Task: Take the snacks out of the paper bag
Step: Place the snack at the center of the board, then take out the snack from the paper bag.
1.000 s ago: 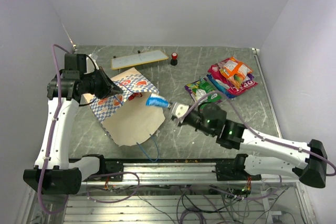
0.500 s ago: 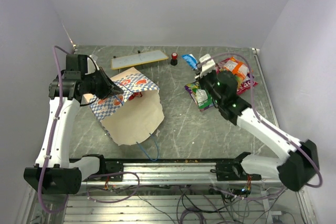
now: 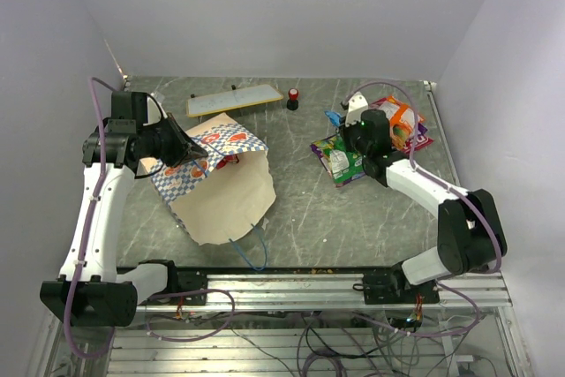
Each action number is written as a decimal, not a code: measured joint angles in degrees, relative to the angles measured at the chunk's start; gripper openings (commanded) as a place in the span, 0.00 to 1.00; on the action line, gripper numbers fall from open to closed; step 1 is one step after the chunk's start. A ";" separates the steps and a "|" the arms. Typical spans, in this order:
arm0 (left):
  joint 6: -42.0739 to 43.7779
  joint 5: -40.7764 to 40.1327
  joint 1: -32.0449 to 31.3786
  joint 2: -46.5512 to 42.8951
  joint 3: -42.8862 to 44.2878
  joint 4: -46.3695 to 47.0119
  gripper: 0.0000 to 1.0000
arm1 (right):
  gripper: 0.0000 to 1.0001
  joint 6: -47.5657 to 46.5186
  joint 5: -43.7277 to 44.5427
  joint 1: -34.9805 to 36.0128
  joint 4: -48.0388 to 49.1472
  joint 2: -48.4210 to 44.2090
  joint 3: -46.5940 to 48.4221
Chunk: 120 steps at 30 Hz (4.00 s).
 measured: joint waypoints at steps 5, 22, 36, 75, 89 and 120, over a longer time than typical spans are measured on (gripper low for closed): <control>0.00 0.11 0.00 0.00 -0.02 0.02 0.07 | 0.00 1.11 0.02 -0.55 -0.74 2.40 -1.01; -0.09 0.55 0.00 0.00 -0.09 0.22 0.07 | 0.00 8.15 0.42 -0.66 0.35 3.80 -4.66; 0.02 1.05 0.00 -0.66 -0.83 0.22 0.07 | 0.00 5.62 1.57 -0.63 -3.34 3.48 -2.64; 0.72 1.44 0.00 -0.87 -0.83 -0.59 0.07 | 0.61 3.76 1.70 0.07 -10.12 -2.12 -3.78; 0.28 2.36 0.00 -0.94 -1.14 0.07 0.07 | 0.74 -1.53 -12.66 1.70 -9.68 -12.92 -3.56; 0.11 3.74 0.00 -1.36 -1.16 0.31 0.07 | 0.81 -36.28 13.55 50.86 16.48 30.51 16.63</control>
